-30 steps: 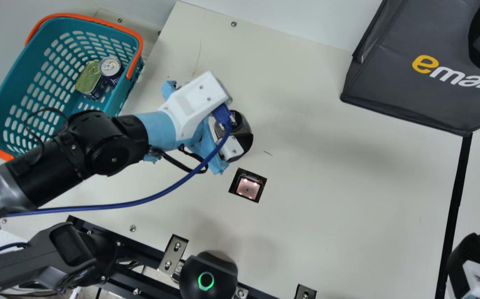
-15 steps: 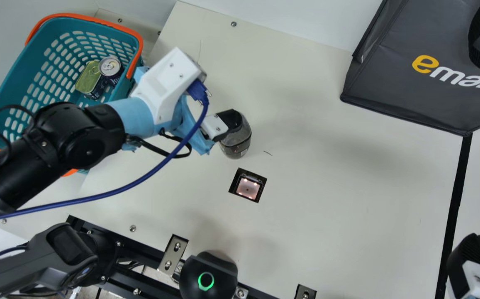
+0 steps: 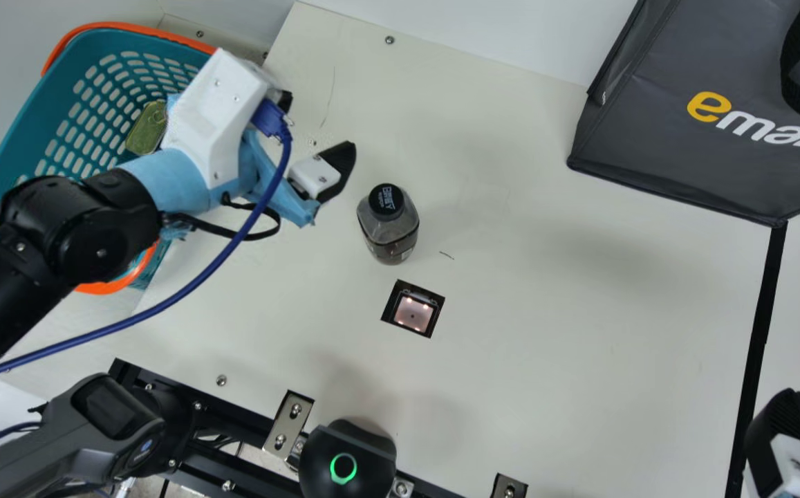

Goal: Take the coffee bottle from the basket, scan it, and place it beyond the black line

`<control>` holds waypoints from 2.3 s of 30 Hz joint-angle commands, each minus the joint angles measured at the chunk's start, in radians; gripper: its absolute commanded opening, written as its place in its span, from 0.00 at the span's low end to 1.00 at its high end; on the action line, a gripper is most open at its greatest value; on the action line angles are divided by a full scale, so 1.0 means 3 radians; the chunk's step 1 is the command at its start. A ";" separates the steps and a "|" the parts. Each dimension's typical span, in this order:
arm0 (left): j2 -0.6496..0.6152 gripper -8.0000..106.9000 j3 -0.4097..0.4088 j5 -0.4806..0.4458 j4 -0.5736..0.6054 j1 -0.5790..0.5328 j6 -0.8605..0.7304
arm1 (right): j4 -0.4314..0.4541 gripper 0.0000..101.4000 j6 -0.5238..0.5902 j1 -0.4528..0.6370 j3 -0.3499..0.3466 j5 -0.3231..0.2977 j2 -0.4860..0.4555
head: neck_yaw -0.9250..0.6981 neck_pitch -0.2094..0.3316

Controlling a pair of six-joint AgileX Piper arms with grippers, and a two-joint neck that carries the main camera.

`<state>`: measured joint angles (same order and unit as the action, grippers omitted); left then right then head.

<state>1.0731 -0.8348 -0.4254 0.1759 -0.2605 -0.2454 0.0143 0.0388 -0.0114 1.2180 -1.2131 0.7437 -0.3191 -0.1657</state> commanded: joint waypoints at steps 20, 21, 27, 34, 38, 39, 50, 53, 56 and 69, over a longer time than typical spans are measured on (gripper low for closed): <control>-0.0178 0.85 0.0159 0.0128 0.0013 0.0642 -0.0318 | 0.0000 0.90 0.0000 0.0000 0.0000 0.0005 0.0000 | -0.0008 0.0091; -0.0178 0.85 0.0161 0.0135 0.0023 0.0665 -0.0332 | 0.0000 0.90 0.0000 0.0000 0.0000 0.0005 0.0000 | -0.0008 0.0091; -0.0180 0.85 0.0170 0.0180 0.0099 0.0781 -0.0416 | 0.0000 0.90 0.0000 0.0000 0.0000 0.0005 0.0000 | 0.0070 0.0091; -0.0173 0.85 0.0174 0.0214 0.0206 0.0859 -0.0519 | 0.0000 0.90 0.0000 0.0000 0.0000 0.0005 0.0000 | 0.0614 0.0091; -0.0166 0.85 0.0172 0.0220 0.0271 0.0889 -0.0581 | 0.0000 0.90 0.0000 0.0000 0.0000 0.0005 0.0000 | 0.0924 0.0091; -0.0162 0.85 0.0171 0.0221 0.0288 0.0897 -0.0598 | 0.0000 0.90 0.0000 0.0000 0.0000 0.0005 0.0000 | 0.1002 0.0091; -0.0199 0.85 0.0147 0.0131 0.0396 0.0913 -0.0687 | 0.0000 0.90 0.0000 0.0000 0.0000 0.0005 0.0000 | 0.1155 0.0091; -0.0231 0.85 0.0149 0.0079 0.0399 0.0887 -0.0671 | 0.0000 0.90 0.0000 0.0000 0.0000 0.0005 0.0000 | 0.1155 0.0091; -0.0266 0.85 0.0157 0.0030 0.0375 0.0837 -0.0622 | 0.0000 0.90 0.0000 0.0000 0.0000 0.0005 0.0000 | 0.1155 0.0091; -0.0388 0.85 0.0203 -0.0085 0.0000 0.0383 -0.0075 | 0.0000 0.90 0.0000 0.0000 0.0000 -0.0003 0.0000 | 0.1155 0.0091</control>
<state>0.9570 -0.7750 -0.4506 0.1905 -0.1297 -0.2906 0.0143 0.0388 -0.0114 1.2180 -1.2141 0.7437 0.0261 -0.1641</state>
